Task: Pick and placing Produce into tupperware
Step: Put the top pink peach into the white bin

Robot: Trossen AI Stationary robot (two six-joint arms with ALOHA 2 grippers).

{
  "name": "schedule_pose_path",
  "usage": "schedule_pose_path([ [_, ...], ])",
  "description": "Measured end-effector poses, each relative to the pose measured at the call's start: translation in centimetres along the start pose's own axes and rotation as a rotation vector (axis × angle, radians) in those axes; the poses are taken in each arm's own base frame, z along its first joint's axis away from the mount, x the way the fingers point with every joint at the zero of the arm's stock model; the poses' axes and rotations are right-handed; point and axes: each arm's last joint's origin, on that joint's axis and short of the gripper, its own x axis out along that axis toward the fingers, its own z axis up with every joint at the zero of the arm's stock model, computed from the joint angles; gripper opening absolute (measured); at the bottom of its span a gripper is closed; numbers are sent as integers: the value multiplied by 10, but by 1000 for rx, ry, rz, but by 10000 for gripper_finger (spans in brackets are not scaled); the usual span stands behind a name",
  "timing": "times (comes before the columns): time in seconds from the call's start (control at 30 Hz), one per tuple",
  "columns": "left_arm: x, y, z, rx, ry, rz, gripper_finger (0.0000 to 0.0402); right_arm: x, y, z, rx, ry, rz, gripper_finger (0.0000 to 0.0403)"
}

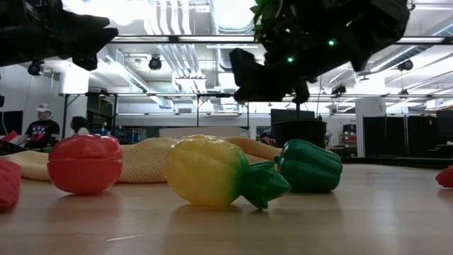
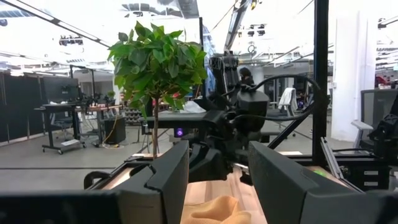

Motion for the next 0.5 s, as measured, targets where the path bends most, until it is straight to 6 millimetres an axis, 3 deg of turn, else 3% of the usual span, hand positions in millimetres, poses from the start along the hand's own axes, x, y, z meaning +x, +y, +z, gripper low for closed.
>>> schedule_pose_path([
  [0.23, 0, 0, 0, 0, 0, 0, 152, 28, 23, 8, -121, -33, -69, 50],
  [0.5, 0, 0, 0, 0, 0, -1, 152, 66, 42, 4, -242, -48, -240, 50],
])
